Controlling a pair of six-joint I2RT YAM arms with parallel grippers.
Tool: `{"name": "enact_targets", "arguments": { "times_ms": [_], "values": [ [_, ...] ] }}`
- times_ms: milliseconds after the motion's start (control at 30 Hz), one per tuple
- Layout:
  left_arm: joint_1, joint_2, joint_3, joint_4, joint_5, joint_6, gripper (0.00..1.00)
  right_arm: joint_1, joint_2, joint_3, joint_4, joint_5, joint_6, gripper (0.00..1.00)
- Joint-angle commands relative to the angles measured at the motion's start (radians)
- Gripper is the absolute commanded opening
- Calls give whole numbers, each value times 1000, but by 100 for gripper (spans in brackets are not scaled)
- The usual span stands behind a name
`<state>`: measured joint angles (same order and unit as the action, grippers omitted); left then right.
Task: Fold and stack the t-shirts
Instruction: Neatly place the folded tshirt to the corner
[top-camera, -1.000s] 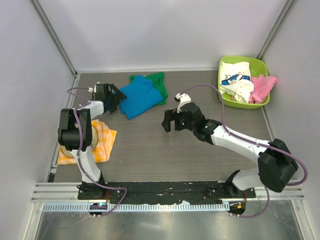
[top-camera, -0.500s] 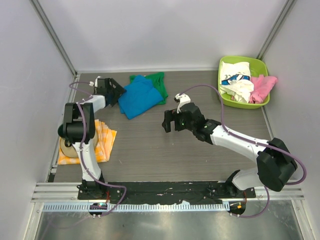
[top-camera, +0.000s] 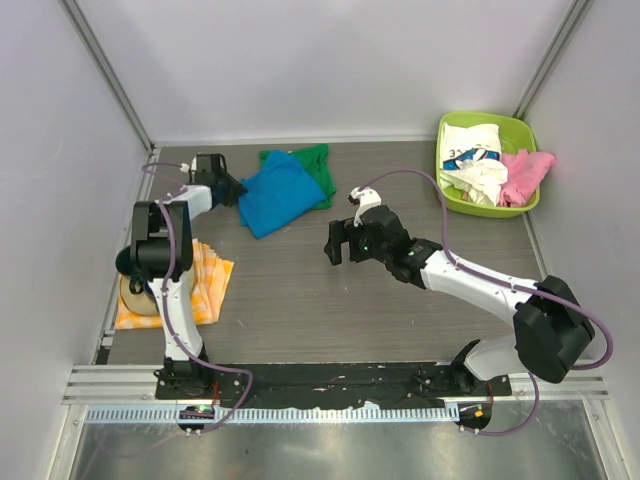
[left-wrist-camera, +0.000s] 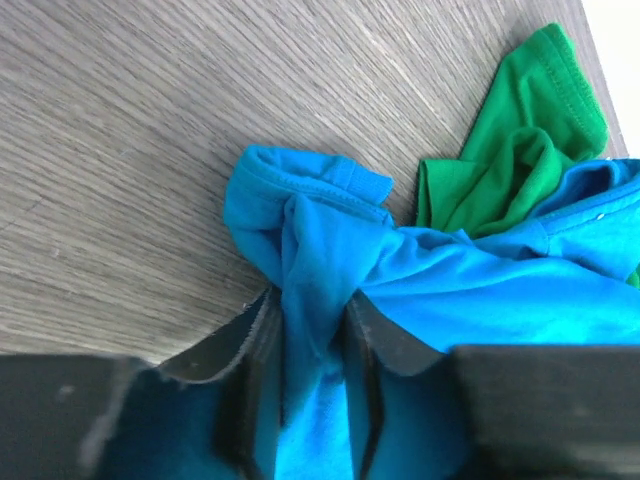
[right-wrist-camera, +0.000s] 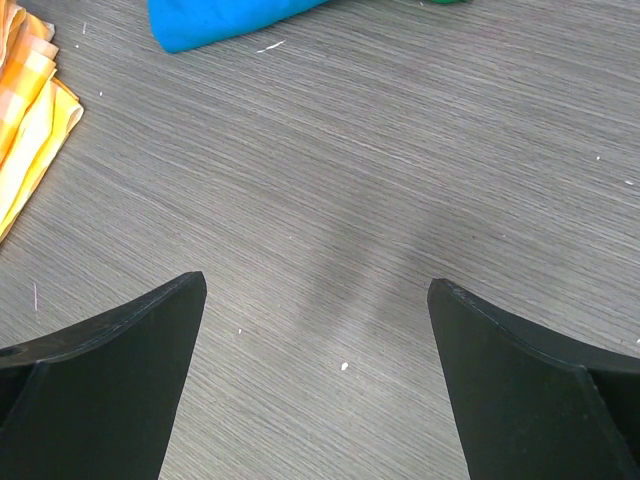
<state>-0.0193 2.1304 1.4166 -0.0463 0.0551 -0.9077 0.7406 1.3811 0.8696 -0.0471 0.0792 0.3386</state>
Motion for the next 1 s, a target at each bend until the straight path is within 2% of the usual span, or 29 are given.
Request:
{"name": "enact_targets", "arguments": {
  "times_ms": [0, 167, 200, 233, 500, 767, 967],
  "values": [
    [-1, 83, 21, -182, -37, 30, 21, 6, -8, 2, 16, 11, -1, 100],
    [-4, 85, 45, -195, -38, 35, 13, 6, -14, -4, 16, 14, 0, 100],
    [-5, 74, 44, -196, -37, 33, 3, 6, -14, -7, 16, 14, 0, 100],
    [-7, 63, 35, -195, -35, 30, 0, 6, -14, -11, 16, 17, 0, 100],
    [-41, -82, 123, -233, 15, 75, 3, 6, -11, -12, 18, 34, 3, 100],
    [-88, -87, 298, -213, 123, 89, 4, 6, 53, 26, -10, 71, 8, 100],
    [-146, -86, 415, -185, 212, 101, 5, 6, 33, -6, -7, 109, 13, 100]
  ]
}}
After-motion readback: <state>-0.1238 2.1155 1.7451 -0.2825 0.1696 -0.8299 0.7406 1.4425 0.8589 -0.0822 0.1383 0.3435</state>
